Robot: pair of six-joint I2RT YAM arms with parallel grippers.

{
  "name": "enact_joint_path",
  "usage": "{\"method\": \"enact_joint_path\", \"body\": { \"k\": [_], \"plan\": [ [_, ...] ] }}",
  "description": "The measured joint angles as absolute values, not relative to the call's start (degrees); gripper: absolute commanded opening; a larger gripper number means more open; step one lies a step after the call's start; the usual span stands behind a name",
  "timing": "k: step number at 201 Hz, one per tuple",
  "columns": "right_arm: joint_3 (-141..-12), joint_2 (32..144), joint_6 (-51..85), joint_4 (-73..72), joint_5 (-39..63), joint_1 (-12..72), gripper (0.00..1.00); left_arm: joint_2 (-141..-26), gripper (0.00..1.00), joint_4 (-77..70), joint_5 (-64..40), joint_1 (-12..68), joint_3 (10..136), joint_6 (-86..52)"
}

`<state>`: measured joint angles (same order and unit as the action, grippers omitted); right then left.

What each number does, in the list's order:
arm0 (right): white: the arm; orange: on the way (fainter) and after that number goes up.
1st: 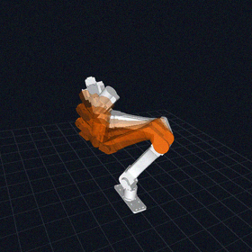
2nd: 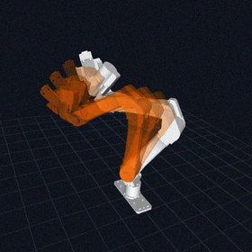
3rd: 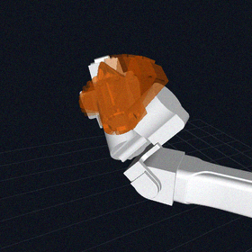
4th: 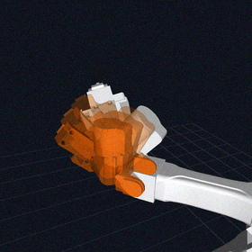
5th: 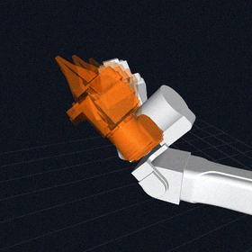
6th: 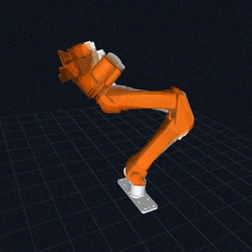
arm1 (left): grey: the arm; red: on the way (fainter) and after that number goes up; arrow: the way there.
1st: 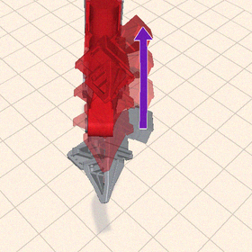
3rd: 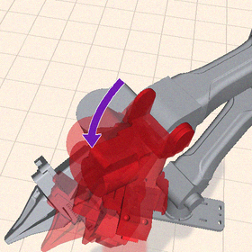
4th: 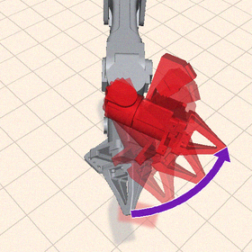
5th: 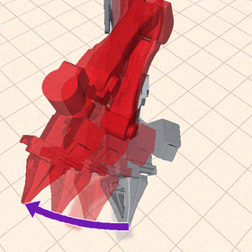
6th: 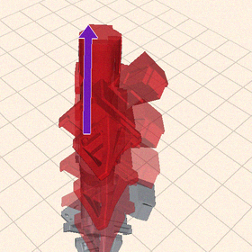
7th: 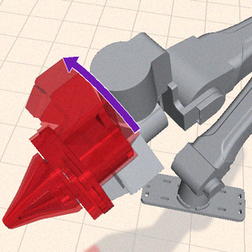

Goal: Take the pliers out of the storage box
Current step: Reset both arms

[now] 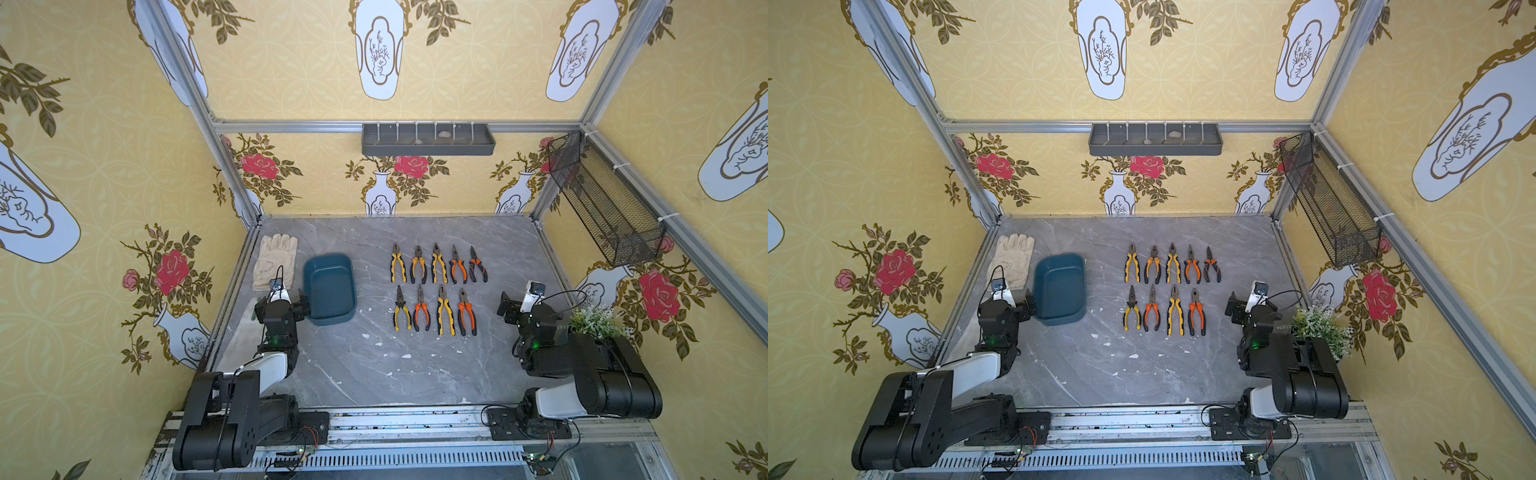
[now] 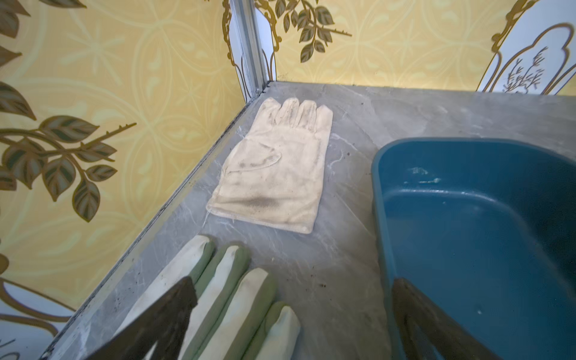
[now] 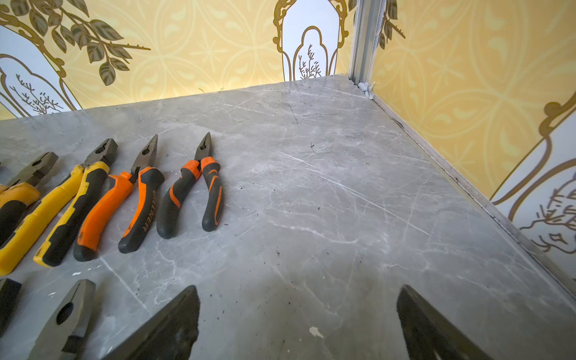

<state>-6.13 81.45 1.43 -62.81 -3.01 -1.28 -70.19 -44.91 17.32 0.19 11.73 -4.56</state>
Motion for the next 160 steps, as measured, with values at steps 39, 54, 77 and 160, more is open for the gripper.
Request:
{"method": "enact_joint_path", "body": {
  "k": [39,54,77,160],
  "plan": [
    [-7.4,81.9,1.4,-62.9,-0.6,-1.7,0.97,-77.6,0.99,-53.4,11.4,-3.5,10.5,-5.2],
    [-7.4,82.0,1.4,-62.8,-0.4,-1.8,0.97,-80.6,0.99,-56.0,8.7,-3.5,10.3,-5.7],
    [-8.0,82.0,1.5,-62.5,-0.3,-2.0,0.97,-81.2,0.99,-55.0,5.8,-3.6,13.8,-4.8],
    [-9.5,82.2,2.8,-59.8,0.4,-3.1,0.97,-81.6,0.99,-47.9,2.2,-4.8,17.8,-4.5]
  ]
}}
